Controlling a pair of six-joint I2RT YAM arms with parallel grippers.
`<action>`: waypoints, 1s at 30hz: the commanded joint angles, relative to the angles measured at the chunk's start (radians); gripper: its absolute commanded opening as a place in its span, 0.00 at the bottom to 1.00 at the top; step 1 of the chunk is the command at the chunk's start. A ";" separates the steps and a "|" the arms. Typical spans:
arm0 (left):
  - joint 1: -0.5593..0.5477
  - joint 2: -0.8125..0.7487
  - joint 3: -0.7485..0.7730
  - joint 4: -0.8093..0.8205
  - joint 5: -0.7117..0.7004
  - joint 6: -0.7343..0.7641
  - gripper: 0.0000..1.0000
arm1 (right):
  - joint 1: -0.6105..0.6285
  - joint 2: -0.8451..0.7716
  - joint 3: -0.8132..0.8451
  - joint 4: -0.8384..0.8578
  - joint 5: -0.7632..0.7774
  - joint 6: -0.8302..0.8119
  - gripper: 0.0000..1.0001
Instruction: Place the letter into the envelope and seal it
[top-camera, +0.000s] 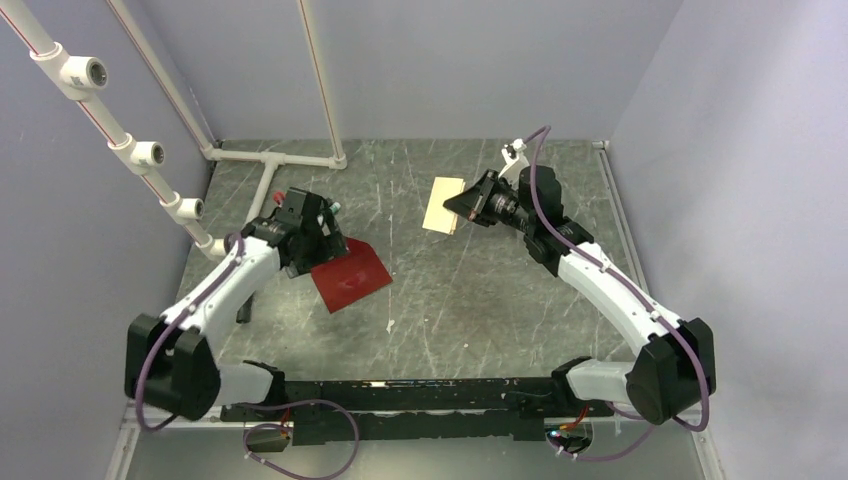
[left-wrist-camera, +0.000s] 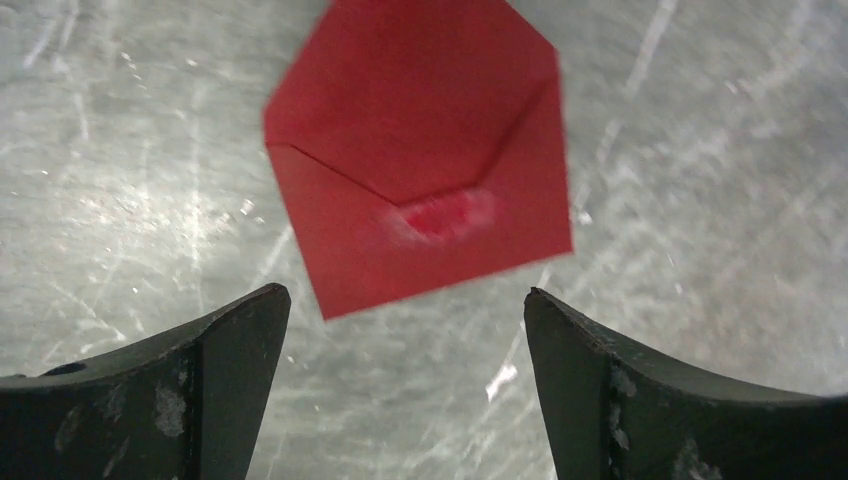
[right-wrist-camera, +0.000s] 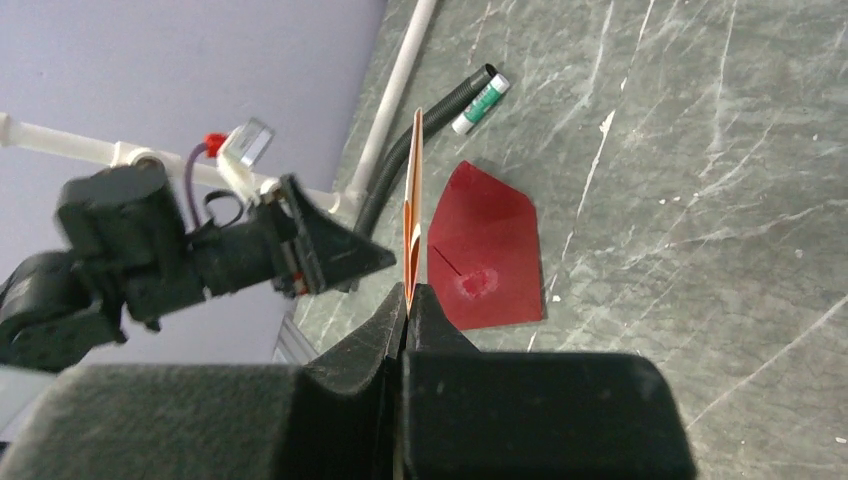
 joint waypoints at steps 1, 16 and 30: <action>0.097 0.136 0.028 0.077 0.008 -0.001 0.93 | 0.006 -0.011 -0.005 0.032 0.018 -0.036 0.00; 0.186 0.390 -0.094 0.445 0.106 0.051 0.91 | 0.000 -0.018 -0.020 0.002 0.045 -0.093 0.00; 0.145 0.563 0.044 0.535 0.566 0.289 0.81 | -0.010 0.019 -0.031 -0.033 -0.007 -0.130 0.00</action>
